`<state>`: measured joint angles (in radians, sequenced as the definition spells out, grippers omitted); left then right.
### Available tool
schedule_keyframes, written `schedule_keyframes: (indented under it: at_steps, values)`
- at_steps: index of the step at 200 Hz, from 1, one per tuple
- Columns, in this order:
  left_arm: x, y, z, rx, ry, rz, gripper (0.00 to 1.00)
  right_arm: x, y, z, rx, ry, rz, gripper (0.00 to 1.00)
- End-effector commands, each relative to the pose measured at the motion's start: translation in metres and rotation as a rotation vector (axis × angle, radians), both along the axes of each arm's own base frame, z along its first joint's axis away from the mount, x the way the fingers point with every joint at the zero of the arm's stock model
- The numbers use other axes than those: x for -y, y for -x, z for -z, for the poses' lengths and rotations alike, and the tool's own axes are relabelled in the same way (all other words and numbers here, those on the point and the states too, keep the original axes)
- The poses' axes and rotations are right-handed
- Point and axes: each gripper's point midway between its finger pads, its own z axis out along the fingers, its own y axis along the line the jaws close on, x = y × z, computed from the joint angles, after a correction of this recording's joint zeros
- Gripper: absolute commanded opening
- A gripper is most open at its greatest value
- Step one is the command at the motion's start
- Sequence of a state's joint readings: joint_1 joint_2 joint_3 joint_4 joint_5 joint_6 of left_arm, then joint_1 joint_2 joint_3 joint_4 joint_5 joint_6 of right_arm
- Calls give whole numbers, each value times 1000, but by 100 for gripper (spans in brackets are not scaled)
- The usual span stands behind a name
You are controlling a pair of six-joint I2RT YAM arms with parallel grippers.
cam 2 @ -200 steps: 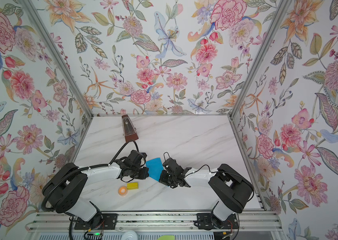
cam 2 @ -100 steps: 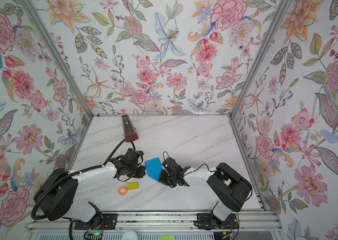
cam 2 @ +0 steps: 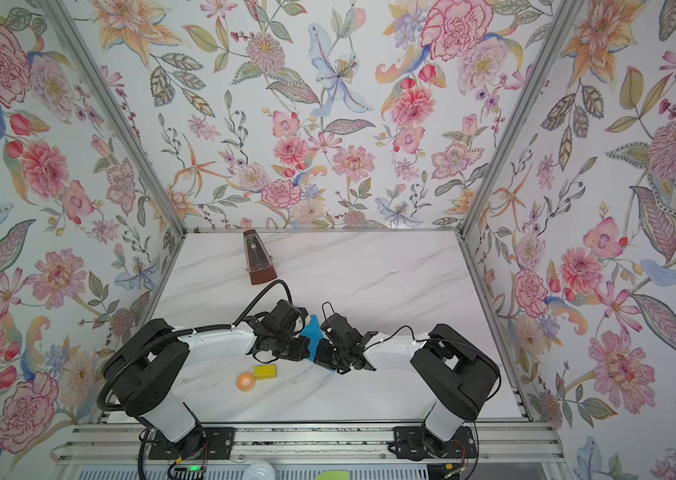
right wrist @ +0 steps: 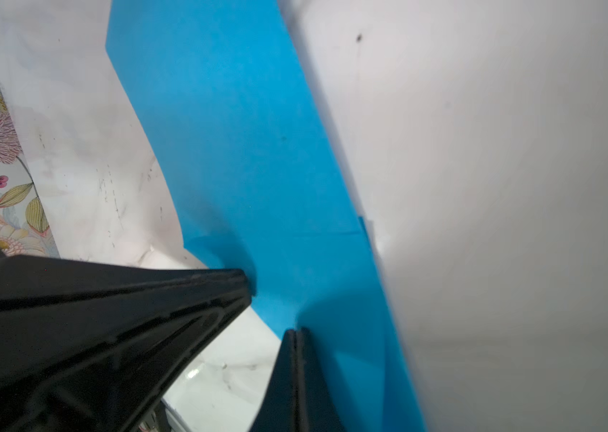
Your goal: Fold a paper plane with a square sheet of paper (fold left side to right side)
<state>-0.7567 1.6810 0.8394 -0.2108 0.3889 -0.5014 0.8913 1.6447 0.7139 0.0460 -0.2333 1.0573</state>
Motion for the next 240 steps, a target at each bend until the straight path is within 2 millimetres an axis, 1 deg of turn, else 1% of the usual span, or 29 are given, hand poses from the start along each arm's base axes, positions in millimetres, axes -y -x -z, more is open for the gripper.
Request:
schedule_keyframes:
  at_steps: [1, 31, 67, 90, 112, 133, 173, 187, 209, 224, 240]
  values:
    - [-28, 11, 30, -53, -160, -1, 2, 48, 35, 45, -127, 236, -14, 0]
    - [-37, 16, 36, -69, -173, -17, 2, 59, 42, 45, -130, 251, 1, 0]
    - [-47, 21, 44, -90, -185, -36, 1, 72, 57, 49, -152, 267, 10, 0]
    - [-51, 24, 47, -99, -190, -30, 1, 88, 67, 55, -168, 296, 27, 0]
    - [-54, 25, 51, -108, -201, -23, 1, 107, 76, 61, -182, 341, 54, 0]
    - [-57, 25, 52, -110, -205, -23, 1, 121, 87, 66, -205, 361, 72, 0]
    - [-58, 26, 54, -109, -204, -8, 1, 145, 100, 69, -220, 397, 126, 0]
    - [-58, 27, 56, -110, -204, 4, 1, 148, 100, 68, -219, 391, 138, 0]
    - [-55, 26, 57, -96, -194, 33, 1, 146, 97, 62, -208, 381, 141, 0]
    - [-50, 26, 56, -78, -176, 74, 1, 139, 90, 54, -185, 360, 126, 0]
    - [-42, 27, 54, -55, -166, 140, 1, 129, 79, 39, -142, 314, 118, 0]
